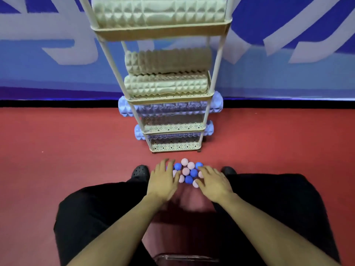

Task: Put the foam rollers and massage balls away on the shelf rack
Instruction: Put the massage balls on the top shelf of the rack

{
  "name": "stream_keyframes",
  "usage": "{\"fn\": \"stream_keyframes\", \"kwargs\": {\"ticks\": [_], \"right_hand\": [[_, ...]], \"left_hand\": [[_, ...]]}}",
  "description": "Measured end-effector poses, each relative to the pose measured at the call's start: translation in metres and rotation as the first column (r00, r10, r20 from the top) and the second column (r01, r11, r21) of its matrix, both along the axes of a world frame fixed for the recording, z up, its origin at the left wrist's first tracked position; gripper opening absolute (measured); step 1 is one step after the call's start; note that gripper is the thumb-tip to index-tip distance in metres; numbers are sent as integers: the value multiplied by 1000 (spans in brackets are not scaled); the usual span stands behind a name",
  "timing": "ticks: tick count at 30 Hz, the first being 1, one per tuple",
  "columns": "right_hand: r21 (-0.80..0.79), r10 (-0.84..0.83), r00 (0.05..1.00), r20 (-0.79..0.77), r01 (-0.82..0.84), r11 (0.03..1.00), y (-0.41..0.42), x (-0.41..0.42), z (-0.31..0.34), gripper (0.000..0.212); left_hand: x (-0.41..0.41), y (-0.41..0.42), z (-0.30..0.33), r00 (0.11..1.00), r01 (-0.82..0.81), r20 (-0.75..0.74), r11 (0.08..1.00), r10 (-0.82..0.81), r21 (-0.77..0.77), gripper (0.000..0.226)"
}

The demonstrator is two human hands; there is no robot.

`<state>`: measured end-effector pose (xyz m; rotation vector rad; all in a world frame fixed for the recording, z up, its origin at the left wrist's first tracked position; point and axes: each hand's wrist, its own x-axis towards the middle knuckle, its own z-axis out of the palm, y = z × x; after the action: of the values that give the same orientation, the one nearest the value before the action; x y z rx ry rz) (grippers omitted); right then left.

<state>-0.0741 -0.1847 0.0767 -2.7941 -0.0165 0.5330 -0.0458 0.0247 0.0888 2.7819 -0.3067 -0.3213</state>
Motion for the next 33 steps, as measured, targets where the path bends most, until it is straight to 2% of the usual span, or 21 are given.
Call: {"fn": "stream_keyframes", "kwargs": {"ticks": [5,13,18,21,24,30,33], "right_hand": [[-12,-28,984,-176,26,1000,-3,11,-79,60],[65,-102,932,-348,132,989,-4,46,-196,65],[157,-73,920,-384,143,977,1,64,-258,73],[167,-77,916,-393,154,974,9,67,-287,77],[145,-114,903,-415,189,971,13,65,-303,73],[126,-223,913,-342,280,952,17,60,-310,60],[117,-334,891,-308,384,916,24,62,-313,47]], "left_hand": [[9,-10,-82,983,3,-183,997,12,82,56],[32,-23,-197,938,18,-345,994,21,108,55],[62,-16,-259,921,1,-389,998,21,57,74],[80,-16,-285,908,76,-410,997,-83,-34,61],[88,-12,-305,899,197,-381,977,-214,-82,64],[101,-11,-323,877,321,-386,947,-286,28,65],[102,-16,-327,893,308,-358,950,-272,45,64]]}}
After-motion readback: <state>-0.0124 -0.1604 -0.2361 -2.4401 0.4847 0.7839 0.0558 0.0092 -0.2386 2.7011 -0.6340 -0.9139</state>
